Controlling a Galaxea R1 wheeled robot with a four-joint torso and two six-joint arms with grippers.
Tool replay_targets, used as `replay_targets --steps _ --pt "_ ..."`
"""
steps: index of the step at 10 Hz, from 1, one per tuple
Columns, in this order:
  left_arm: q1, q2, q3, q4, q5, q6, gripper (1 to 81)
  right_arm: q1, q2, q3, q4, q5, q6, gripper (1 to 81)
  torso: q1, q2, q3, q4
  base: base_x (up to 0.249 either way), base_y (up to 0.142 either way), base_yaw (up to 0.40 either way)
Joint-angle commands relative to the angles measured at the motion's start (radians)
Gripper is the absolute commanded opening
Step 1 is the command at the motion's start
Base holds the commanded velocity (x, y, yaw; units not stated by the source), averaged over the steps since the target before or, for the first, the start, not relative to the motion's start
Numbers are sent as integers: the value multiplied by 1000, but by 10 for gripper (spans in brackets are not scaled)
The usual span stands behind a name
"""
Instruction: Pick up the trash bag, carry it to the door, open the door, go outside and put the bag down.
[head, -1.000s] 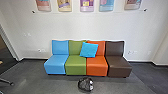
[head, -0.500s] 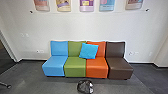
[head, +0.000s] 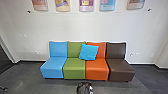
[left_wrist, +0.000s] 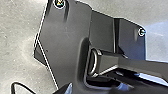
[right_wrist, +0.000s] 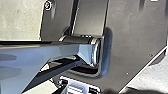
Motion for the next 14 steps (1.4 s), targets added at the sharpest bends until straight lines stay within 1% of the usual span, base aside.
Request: replay_targets --steps 1,14 --pt "-30 -8 6 -5 52 3 811 35 -5 8 7 -62 -3 811 0 0 0 0 138 0 0" --pt "-30 -13 6 -8 51 3 811 33 -5 8 7 -62 -3 811 0 0 0 0 138 0 0"
